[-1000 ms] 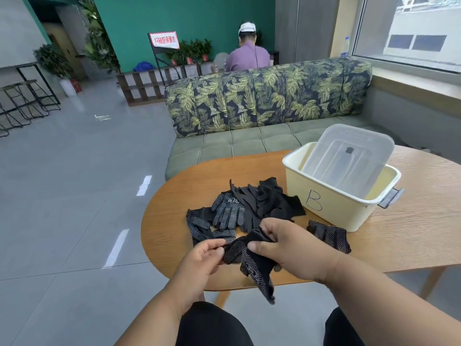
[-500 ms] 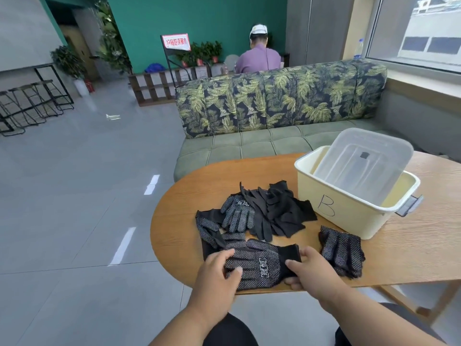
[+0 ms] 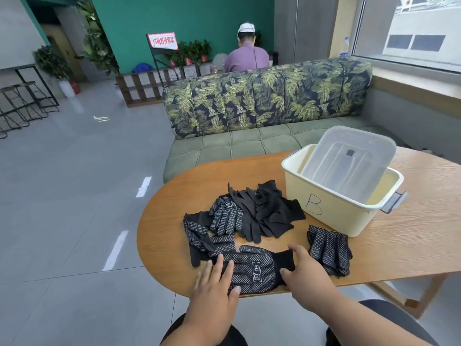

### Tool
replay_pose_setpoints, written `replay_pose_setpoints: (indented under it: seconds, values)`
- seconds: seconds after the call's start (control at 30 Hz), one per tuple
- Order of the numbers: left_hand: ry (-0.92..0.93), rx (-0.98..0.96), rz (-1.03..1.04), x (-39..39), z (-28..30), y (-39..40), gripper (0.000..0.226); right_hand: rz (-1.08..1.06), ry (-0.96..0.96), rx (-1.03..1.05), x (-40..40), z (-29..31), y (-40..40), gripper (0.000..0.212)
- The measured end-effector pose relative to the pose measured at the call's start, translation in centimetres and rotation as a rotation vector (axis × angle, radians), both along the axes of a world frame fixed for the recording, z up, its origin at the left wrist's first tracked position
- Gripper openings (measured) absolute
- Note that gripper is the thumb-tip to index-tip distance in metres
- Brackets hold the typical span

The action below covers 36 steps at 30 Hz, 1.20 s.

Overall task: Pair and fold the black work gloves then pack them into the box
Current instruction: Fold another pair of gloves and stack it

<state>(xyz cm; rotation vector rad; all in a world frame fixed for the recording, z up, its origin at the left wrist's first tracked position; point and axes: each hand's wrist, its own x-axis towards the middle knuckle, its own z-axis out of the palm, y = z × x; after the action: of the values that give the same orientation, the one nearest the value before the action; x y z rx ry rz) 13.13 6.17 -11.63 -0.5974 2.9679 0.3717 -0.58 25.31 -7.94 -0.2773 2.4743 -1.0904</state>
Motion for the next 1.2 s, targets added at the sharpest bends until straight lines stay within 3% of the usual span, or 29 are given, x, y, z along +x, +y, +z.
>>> replay_pose_setpoints:
  seconds: [0.1, 0.23, 0.57, 0.97, 1.2]
  values:
    - [0.003, 0.041, 0.019, -0.2, 0.4, 0.1, 0.066, 0.112, 0.150, 0.120, 0.2, 0.4, 0.0, 0.072]
    - [0.142, 0.163, 0.124, -0.9, 1.3, -1.1, 0.058, 0.192, 0.251, 0.233, 0.2, 0.8, 0.2, 0.063]
    - [0.089, 0.105, 0.087, -3.2, 2.3, -4.1, 0.053, 0.445, 0.645, 0.535, -0.3, -1.0, -0.5, 0.059]
    - [-0.081, -0.065, 0.157, -4.0, 1.8, -6.0, 0.062, 0.524, 0.494, 0.559, -0.6, -1.6, -1.1, 0.065]
    - [0.069, -0.093, 0.244, -4.4, 2.4, -6.7, 0.047, 0.503, 0.472, 0.506, -0.6, -1.7, -0.9, 0.063]
